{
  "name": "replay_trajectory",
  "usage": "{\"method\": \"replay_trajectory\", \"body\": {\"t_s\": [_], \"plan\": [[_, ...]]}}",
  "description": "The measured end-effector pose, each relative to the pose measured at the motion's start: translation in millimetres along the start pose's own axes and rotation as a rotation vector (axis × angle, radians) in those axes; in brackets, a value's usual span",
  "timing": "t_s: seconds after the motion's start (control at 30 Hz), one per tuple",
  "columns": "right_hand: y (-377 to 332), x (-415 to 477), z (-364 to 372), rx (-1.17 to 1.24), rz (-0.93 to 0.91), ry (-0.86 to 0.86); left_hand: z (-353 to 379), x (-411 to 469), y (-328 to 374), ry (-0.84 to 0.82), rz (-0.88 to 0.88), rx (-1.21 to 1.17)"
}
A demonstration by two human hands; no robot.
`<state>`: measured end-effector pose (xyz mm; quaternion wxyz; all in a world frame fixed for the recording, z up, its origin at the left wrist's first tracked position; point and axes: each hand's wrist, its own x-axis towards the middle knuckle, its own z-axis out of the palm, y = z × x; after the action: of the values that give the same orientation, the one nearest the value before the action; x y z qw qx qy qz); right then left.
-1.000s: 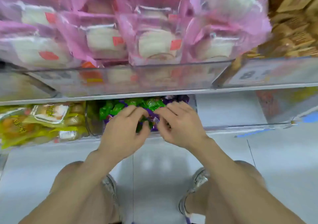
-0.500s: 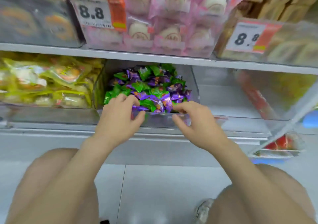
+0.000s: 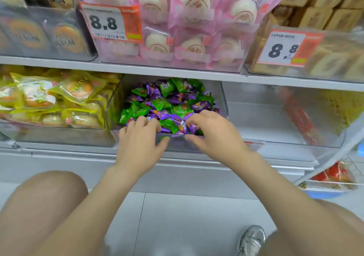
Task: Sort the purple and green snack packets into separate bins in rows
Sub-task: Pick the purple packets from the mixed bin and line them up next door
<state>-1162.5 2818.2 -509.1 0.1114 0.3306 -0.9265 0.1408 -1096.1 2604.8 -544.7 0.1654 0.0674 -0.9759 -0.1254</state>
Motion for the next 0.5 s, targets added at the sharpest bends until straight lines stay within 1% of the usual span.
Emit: {"method": "replay_trajectory", "body": {"t_s": [0.07, 0.2, 0.33, 0.43, 0.5], "plan": [[10, -5, 9, -0.023, 0.047, -0.036, -1, 7, 3, -0.019, -0.011, 0.017], [14, -18, 26, -0.001, 0.119, 0.09, 3, 16, -2, -0.037, 0.01, 0.047], [8, -21, 32, -0.073, 0.139, 0.13, 12, 7, -3, 0.038, 0.045, 0.099], [9, -19, 33, -0.057, 0.203, 0.122, 18, 2, -7, 0.097, 0.089, 0.134], [9, -18, 37, -0.047, 0.186, 0.144, 20, 2, -11, 0.125, 0.106, 0.135]]}}
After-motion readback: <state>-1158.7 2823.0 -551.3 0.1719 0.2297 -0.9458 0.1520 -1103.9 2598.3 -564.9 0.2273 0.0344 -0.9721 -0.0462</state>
